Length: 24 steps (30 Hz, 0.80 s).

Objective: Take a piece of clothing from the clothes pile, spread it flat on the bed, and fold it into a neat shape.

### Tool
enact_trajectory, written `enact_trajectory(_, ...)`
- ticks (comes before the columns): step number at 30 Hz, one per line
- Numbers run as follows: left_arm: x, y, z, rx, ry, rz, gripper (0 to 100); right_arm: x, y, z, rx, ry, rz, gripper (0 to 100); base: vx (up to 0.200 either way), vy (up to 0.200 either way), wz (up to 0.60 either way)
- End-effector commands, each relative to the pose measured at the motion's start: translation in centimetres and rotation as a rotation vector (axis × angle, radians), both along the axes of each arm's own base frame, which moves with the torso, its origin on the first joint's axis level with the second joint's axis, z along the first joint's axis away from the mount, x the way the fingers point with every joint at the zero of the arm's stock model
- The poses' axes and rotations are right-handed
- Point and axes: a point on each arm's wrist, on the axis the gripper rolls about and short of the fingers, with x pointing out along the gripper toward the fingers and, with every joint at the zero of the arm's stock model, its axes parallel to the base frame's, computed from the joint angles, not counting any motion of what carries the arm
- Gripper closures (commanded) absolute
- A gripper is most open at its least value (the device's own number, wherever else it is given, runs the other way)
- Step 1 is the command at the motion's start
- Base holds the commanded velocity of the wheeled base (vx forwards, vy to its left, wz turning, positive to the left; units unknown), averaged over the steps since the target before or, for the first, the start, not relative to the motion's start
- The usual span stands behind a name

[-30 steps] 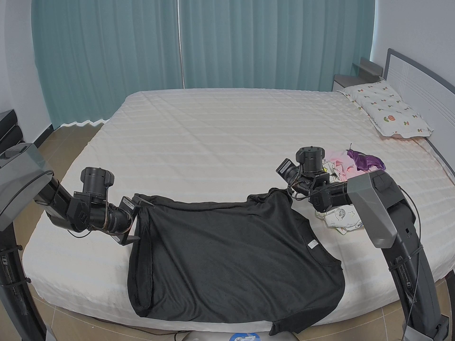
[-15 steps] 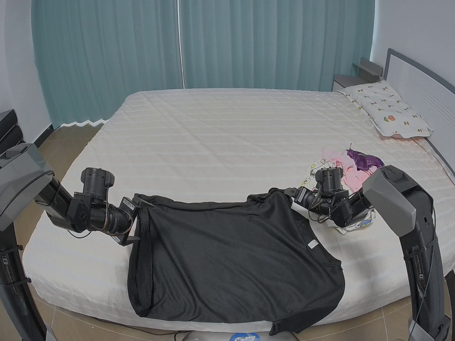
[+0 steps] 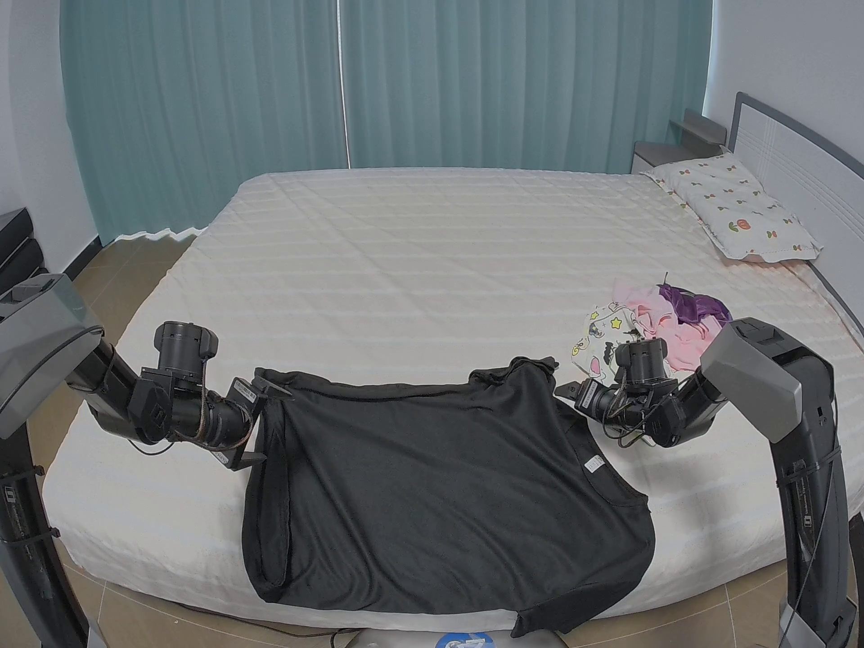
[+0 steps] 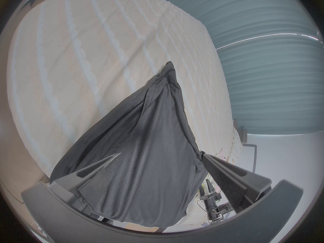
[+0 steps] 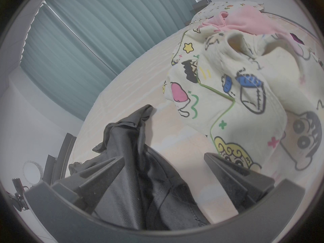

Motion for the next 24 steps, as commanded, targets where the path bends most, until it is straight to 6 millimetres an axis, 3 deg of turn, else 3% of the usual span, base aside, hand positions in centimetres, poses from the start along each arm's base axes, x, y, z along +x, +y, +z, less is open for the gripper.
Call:
enact_trajectory(1,0.0,0.0,-0.1,0.000,0.002,0.000,0,-0.1,0.2,-0.5,-0.003,0.015,0.003,100,0.000,0.000,0.00)
enact_trajectory(2,0.0,0.0,-0.1,0.000,0.002,0.000,0,0.0,0.2,-1.4,-0.008,0.030,0.001,100,0.000,0.000,0.00)
enact_trajectory(8,0.0,0.0,-0.1,0.000,0.002,0.000,0,0.1,-0.7,-0.6,0.001,0.015,-0.029,100,0.000,0.000,0.00)
enact_trajectory(11,0.0,0.0,-0.1,0.000,0.002,0.000,0,0.1,-1.0,0.7,0.031,0.003,-0.055,100,0.000,0.000,0.00)
enact_trajectory(12,0.0,0.0,-0.1,0.000,0.002,0.001,0,0.1,-1.3,2.2,0.077,-0.012,-0.087,100,0.000,0.000,0.00)
enact_trajectory(16,0.0,0.0,-0.1,0.000,0.002,0.001,0,-0.7,-2.5,4.8,0.103,-0.034,-0.109,100,0.000,0.000,0.00)
enact_trajectory(22,0.0,0.0,-0.1,-0.001,0.002,0.001,0,-2.1,-2.0,4.1,0.118,0.017,-0.045,100,0.000,0.000,0.00)
enact_trajectory(23,0.0,0.0,-0.1,-0.001,0.002,0.001,0,-2.0,-1.9,3.9,0.121,0.018,-0.037,0,0.000,0.000,0.00)
enact_trajectory(24,0.0,0.0,-0.1,-0.001,0.004,0.001,0,-2.0,-1.7,3.9,0.122,0.019,-0.033,0,0.000,0.000,0.00)
